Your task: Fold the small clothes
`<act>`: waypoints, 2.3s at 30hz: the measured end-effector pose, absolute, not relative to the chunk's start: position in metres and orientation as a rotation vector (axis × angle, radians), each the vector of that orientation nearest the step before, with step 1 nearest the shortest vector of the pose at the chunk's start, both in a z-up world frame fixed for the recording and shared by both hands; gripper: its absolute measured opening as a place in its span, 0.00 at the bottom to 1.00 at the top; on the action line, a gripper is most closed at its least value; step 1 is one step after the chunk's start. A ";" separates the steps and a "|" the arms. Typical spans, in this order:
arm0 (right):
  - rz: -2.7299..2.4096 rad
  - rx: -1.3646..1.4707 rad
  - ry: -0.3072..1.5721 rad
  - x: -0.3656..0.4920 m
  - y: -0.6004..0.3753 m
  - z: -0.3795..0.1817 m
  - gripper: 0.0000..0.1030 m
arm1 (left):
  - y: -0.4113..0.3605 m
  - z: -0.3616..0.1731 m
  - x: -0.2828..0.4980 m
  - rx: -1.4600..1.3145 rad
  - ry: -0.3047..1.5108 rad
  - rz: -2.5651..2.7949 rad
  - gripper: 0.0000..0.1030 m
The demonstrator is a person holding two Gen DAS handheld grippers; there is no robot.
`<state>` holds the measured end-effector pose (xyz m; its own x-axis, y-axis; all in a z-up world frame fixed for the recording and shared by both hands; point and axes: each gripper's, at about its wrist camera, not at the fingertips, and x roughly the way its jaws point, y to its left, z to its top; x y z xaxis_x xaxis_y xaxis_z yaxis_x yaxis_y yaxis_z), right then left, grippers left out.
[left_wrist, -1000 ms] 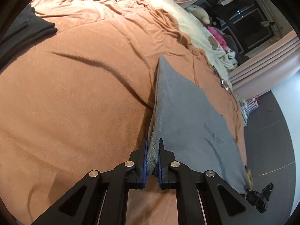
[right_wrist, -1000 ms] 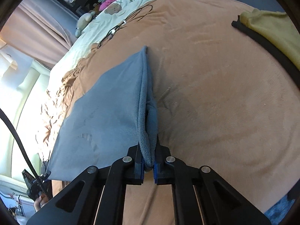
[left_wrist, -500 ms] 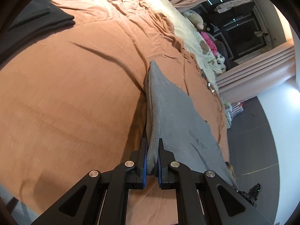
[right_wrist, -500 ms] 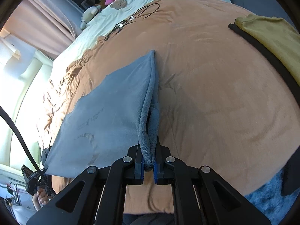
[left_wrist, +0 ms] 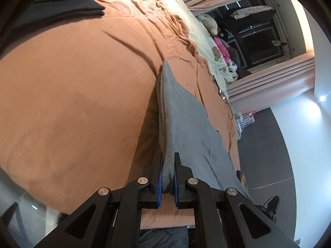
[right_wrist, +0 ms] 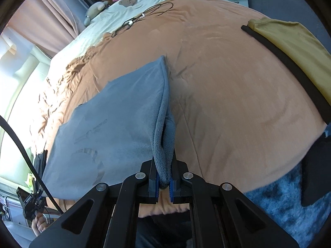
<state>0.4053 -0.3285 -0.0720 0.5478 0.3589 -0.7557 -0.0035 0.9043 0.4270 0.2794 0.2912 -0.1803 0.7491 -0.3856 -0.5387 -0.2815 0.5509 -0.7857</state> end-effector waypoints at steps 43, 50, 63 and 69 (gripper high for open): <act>0.492 0.063 0.919 0.342 -0.152 -0.066 0.35 | 0.275 -0.231 0.231 -1.112 0.727 0.008 0.40; 0.562 0.019 0.972 0.366 -0.111 -0.083 0.28 | 0.273 -0.231 0.228 -1.120 0.701 0.050 0.40; 0.576 -0.068 1.038 0.440 -0.057 -0.115 0.24 | 0.255 -0.225 0.233 -1.068 0.710 0.250 0.26; 0.552 -0.061 1.032 0.485 -0.036 -0.115 0.24 | 0.261 -0.235 0.232 -1.138 0.697 0.274 0.14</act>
